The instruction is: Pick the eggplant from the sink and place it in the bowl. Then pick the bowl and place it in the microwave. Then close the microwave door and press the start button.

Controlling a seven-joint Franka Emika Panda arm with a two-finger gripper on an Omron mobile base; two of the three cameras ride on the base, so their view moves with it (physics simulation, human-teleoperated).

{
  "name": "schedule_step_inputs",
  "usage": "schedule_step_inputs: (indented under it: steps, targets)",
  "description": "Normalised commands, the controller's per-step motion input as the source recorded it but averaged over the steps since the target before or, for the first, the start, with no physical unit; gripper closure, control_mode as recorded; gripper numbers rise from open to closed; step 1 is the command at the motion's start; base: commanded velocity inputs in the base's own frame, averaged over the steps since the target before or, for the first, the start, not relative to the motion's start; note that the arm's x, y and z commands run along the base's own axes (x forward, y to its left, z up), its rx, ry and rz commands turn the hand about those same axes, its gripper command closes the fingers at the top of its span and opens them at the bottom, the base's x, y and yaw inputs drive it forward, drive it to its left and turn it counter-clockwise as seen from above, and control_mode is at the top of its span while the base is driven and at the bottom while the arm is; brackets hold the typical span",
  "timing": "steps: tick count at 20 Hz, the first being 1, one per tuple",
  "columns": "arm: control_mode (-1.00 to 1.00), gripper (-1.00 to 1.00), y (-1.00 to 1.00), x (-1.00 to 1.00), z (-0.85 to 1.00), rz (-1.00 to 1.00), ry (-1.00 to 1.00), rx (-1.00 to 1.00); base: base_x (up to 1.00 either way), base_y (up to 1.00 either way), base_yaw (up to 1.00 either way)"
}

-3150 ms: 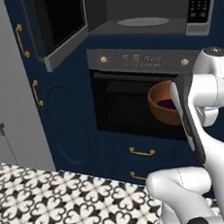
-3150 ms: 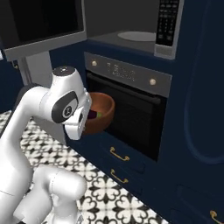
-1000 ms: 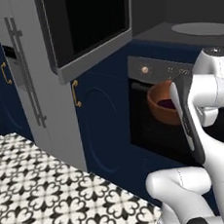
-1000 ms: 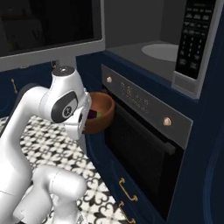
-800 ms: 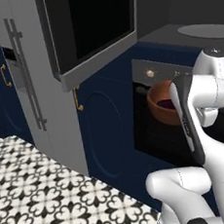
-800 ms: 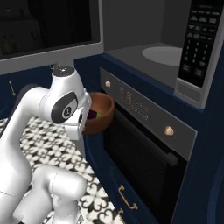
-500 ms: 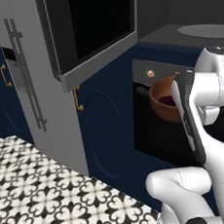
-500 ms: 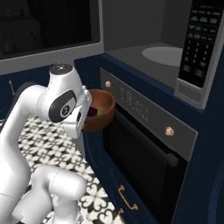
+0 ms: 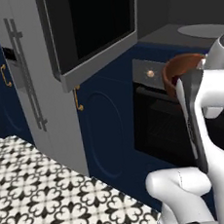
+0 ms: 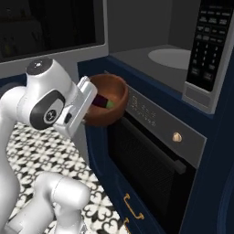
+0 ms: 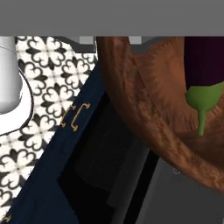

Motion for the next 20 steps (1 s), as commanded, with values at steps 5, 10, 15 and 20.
schedule_step_inputs:
  steps: [5, 10, 15, 20]
  targets:
    - [-1.00, 1.00, -0.16, -0.15, 0.71, -0.06, -0.27, 0.00, 0.00, 0.00, 0.00]
    - [-1.00, 1.00, -0.46, -0.04, 0.54, 0.00, -0.11, 0.00, 0.00, 0.00, 0.00]
    - [-1.00, 1.00, -0.34, 0.03, 0.47, -0.07, -0.02, -0.09, 0.00, 0.00, 0.00]
    - [-1.00, 1.00, -0.29, 0.13, 0.54, -0.15, 0.06, -0.01, 0.00, 0.00, 0.00]
